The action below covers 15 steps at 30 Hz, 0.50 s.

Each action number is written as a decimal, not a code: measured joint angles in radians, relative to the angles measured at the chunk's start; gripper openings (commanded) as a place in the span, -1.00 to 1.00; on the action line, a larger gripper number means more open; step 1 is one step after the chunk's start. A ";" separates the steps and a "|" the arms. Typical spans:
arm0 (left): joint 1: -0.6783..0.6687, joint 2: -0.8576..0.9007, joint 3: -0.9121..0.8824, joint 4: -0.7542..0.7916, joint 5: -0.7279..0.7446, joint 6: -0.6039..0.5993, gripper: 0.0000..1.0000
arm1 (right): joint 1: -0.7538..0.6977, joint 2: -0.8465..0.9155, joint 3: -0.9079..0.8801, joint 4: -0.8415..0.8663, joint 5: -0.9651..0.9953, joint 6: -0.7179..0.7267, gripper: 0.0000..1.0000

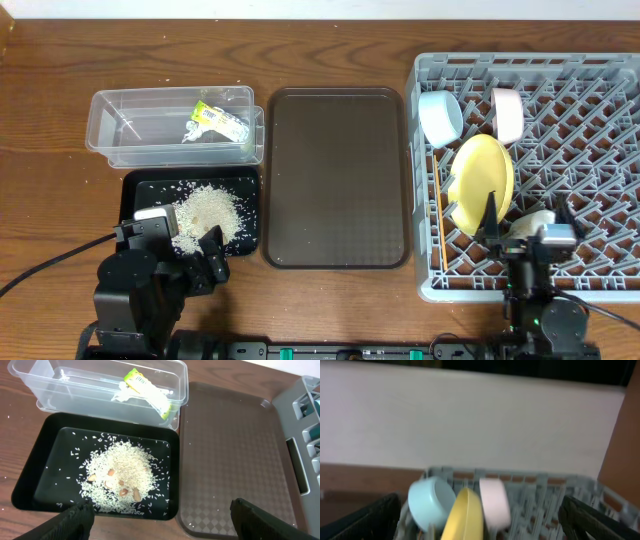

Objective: Sort waste into correct bins and load items into the dishwasher rack

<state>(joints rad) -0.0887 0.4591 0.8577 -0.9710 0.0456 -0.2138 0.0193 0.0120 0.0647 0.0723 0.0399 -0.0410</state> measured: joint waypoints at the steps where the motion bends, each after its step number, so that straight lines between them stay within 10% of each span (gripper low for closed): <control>1: 0.000 0.000 0.000 0.000 0.000 0.000 0.79 | 0.000 0.000 -0.021 0.000 -0.003 0.000 0.98; 15: 0.000 0.000 0.000 0.000 0.000 0.000 0.80 | 0.000 0.001 -0.058 -0.141 -0.066 0.000 0.99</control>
<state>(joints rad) -0.0887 0.4591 0.8574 -0.9710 0.0456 -0.2138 0.0193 0.0128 0.0067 -0.0685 -0.0265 -0.0406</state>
